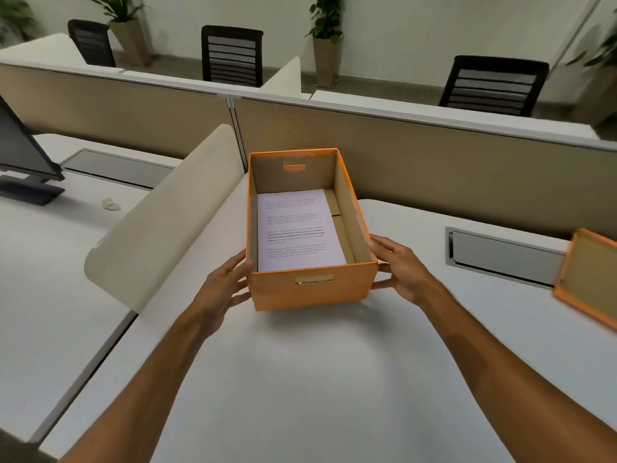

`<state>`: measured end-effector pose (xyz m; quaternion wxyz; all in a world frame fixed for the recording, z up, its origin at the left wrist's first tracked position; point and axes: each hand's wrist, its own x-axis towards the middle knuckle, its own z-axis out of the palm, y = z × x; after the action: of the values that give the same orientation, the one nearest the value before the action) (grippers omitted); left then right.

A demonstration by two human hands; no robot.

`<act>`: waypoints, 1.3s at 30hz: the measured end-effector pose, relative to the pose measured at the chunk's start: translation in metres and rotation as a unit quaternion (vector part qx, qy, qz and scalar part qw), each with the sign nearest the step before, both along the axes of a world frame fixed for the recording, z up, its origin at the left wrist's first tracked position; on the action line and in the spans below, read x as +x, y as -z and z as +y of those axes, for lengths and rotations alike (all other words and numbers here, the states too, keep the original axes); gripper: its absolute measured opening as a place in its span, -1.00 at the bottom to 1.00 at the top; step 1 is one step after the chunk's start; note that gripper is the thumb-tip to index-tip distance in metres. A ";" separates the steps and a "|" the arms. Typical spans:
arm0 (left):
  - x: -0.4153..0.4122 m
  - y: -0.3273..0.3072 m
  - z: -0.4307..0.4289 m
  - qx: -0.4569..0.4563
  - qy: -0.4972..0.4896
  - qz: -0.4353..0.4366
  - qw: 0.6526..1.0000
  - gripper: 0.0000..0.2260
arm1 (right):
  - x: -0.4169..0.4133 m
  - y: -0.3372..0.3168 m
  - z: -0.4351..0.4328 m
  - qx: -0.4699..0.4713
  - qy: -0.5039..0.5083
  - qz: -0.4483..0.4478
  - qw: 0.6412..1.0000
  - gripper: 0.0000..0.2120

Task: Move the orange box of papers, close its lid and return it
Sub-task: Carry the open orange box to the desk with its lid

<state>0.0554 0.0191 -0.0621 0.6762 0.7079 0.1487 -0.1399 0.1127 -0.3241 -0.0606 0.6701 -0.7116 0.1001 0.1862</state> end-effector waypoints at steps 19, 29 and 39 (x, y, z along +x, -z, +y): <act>-0.155 -0.030 -0.198 -0.011 0.071 -0.035 0.997 -0.57 | -0.241 -0.032 -0.202 0.003 0.137 -0.041 0.990 -0.55; -0.217 -0.024 -0.233 -0.019 0.130 -0.030 0.991 -0.63 | -0.355 -0.029 -0.230 0.017 0.201 -0.045 0.978 -0.67; -0.299 -0.010 -0.219 -0.025 0.186 -0.021 0.982 -0.55 | -0.464 -0.009 -0.206 0.028 0.254 -0.027 0.966 -0.67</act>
<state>-0.2433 -0.1998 -0.0521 0.6590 0.7087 -0.0033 -0.2520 -0.3513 -0.5298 -0.0511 0.7174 -0.6484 0.2546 -0.0069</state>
